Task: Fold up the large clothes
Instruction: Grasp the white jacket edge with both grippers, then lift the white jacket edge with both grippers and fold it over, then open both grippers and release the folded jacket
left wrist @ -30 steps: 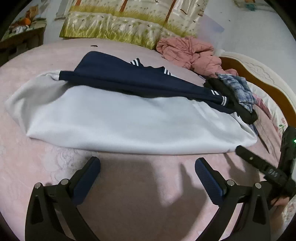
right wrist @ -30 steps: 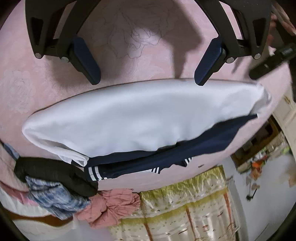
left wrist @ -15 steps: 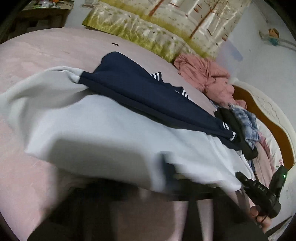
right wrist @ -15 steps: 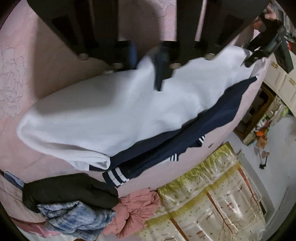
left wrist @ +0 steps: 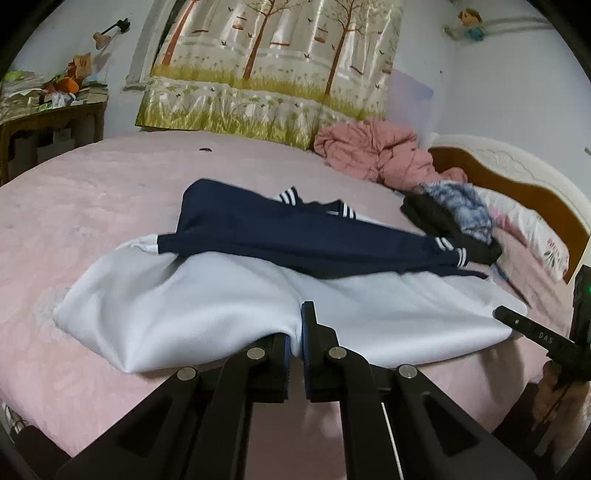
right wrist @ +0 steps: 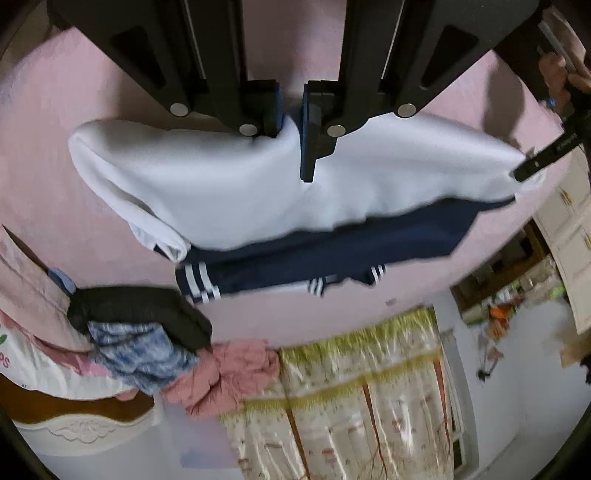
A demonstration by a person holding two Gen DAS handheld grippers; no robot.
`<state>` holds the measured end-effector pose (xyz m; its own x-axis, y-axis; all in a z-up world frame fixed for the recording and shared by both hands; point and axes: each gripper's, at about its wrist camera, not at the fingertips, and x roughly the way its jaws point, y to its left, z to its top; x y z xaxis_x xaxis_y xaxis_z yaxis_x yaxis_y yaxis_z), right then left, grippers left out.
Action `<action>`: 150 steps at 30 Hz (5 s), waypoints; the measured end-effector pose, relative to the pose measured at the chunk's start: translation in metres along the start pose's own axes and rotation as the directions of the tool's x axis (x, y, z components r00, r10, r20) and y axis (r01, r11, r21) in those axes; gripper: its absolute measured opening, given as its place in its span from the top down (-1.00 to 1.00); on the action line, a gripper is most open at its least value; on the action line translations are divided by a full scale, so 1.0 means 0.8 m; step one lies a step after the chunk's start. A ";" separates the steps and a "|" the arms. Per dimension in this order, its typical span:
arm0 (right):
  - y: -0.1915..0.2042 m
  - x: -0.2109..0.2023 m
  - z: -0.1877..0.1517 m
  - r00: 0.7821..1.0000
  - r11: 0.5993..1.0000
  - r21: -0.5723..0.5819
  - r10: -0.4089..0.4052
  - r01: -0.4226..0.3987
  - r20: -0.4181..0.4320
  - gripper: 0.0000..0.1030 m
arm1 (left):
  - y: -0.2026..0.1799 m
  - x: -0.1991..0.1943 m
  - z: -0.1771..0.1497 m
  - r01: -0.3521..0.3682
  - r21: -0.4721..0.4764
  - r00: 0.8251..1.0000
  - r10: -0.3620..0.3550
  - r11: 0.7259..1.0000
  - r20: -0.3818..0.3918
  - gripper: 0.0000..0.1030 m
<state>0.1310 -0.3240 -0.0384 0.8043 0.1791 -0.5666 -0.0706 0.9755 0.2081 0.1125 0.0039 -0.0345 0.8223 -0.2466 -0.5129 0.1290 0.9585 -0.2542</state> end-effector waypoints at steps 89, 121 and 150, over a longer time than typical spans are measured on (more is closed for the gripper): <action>-0.079 0.210 0.205 0.992 0.992 0.029 -0.120 0.119 0.034 -0.92 | 0.015 0.226 0.157 -0.220 0.261 0.976 0.213 0.940 0.055 -0.75; -0.162 0.147 0.157 0.992 0.955 0.274 0.123 -0.113 -0.021 0.58 | 0.124 0.137 0.149 0.003 -0.114 0.997 -0.011 0.993 -0.071 0.44; 0.012 0.153 0.198 0.937 0.935 -0.273 0.132 -0.226 -0.323 -0.57 | -0.020 0.202 0.186 0.256 0.177 0.924 -0.186 0.950 -0.335 -0.71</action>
<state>0.3227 -0.3125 0.0206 0.5538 0.3379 -0.7610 -0.4088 0.9066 0.1051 0.3260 -0.0299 0.0090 0.5496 -0.4544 -0.7010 0.4316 0.8729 -0.2275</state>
